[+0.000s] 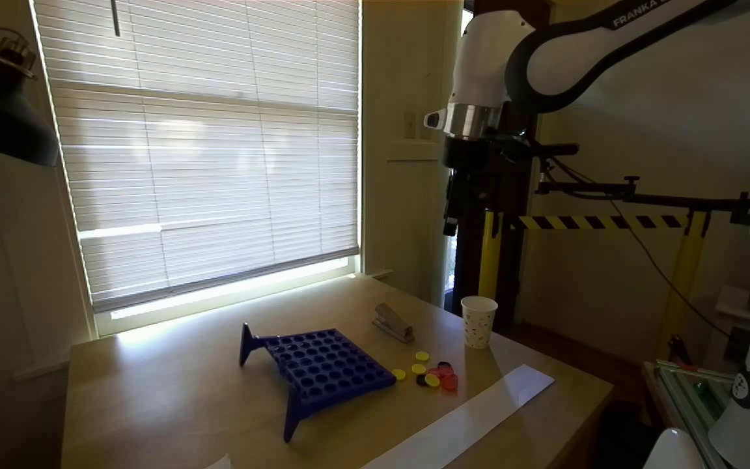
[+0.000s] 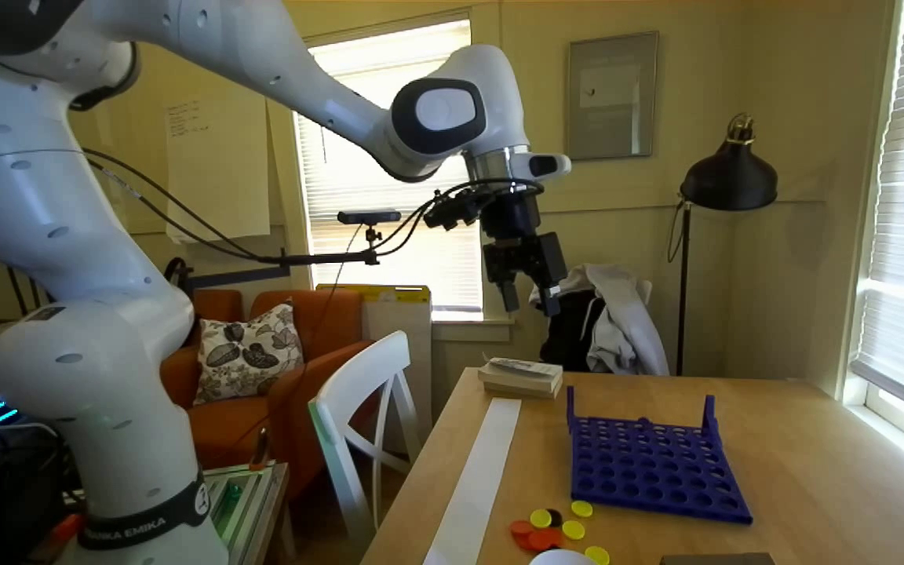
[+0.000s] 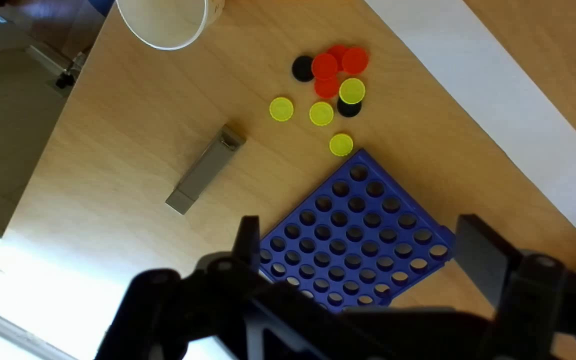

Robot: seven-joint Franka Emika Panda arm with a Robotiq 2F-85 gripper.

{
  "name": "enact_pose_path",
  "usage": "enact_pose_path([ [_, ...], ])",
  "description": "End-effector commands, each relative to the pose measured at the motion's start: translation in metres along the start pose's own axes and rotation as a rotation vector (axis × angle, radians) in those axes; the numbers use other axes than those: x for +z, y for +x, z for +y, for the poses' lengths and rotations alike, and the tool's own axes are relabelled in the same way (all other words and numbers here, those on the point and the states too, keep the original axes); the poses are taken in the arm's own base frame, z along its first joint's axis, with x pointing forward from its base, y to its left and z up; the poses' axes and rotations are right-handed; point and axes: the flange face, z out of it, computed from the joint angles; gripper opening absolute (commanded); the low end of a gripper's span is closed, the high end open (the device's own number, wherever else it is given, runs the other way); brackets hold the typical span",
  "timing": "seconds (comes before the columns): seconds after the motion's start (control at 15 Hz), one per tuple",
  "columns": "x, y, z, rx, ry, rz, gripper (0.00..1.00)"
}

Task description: Pick up the blue object and put it upright on the table

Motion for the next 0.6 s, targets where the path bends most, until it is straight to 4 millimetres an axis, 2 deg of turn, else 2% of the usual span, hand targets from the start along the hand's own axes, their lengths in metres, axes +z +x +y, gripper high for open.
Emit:
enact_pose_path([
  [0.0,0.013,0.010,-0.006,-0.040,0.025,0.030,1.00],
  [0.53,0.082,0.039,-0.037,-0.263,0.042,0.054,1.00],
])
